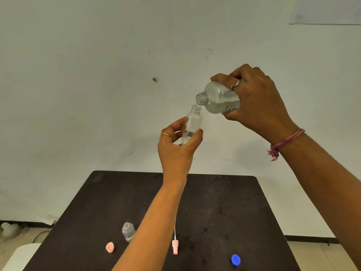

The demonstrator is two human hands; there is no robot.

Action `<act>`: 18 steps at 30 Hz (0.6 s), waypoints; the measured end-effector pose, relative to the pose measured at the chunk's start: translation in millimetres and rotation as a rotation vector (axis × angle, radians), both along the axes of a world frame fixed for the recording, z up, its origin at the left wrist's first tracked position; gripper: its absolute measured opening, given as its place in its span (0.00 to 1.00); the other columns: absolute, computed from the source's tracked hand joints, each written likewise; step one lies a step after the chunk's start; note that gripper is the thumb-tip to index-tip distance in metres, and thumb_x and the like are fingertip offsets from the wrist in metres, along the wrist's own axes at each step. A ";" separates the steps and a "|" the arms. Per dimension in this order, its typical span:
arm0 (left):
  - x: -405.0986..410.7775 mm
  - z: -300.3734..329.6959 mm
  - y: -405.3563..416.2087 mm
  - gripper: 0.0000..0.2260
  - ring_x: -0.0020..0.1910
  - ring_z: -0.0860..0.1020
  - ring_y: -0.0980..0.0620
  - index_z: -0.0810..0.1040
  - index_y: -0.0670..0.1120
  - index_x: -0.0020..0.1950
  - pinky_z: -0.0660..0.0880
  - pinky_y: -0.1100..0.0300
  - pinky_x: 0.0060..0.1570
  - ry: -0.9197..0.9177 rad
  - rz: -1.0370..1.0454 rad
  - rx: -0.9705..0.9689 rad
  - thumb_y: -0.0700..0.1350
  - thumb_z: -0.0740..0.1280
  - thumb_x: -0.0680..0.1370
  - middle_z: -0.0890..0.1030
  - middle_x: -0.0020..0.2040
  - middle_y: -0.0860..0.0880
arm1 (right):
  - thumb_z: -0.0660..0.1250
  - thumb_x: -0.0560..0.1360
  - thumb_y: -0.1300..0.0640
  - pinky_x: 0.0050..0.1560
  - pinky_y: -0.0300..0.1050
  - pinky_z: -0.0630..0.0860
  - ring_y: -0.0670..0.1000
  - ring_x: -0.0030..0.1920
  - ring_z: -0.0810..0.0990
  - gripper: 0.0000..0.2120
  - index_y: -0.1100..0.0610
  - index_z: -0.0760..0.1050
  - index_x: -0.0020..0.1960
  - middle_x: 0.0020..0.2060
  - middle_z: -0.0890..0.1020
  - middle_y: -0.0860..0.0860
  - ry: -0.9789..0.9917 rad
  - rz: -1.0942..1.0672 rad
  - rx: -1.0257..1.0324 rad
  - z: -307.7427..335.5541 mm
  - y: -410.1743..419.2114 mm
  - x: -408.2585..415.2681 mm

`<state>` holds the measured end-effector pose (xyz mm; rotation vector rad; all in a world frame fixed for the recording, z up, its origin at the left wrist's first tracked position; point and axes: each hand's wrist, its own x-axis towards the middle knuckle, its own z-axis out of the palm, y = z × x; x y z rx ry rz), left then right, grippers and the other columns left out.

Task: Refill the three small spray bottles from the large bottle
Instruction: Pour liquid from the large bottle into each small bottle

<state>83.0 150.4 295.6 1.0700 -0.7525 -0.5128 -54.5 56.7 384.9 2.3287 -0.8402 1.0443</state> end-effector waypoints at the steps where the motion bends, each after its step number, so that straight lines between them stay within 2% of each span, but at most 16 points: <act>1: 0.1 -0.2 0.0 0.21 0.53 0.79 0.56 0.77 0.49 0.60 0.74 0.75 0.38 -0.001 -0.001 0.000 0.43 0.76 0.69 0.79 0.57 0.52 | 0.78 0.60 0.61 0.45 0.52 0.72 0.60 0.49 0.75 0.34 0.51 0.74 0.64 0.50 0.76 0.57 -0.001 0.000 -0.001 0.2 0.1 0.1; 18: 1.7 -1.4 -1.2 0.21 0.52 0.79 0.58 0.77 0.50 0.60 0.74 0.76 0.38 0.005 0.001 -0.003 0.43 0.76 0.69 0.79 0.57 0.53 | 0.78 0.60 0.60 0.44 0.53 0.73 0.60 0.48 0.75 0.34 0.51 0.74 0.64 0.49 0.76 0.57 0.020 -0.001 0.000 -3.2 -1.9 3.8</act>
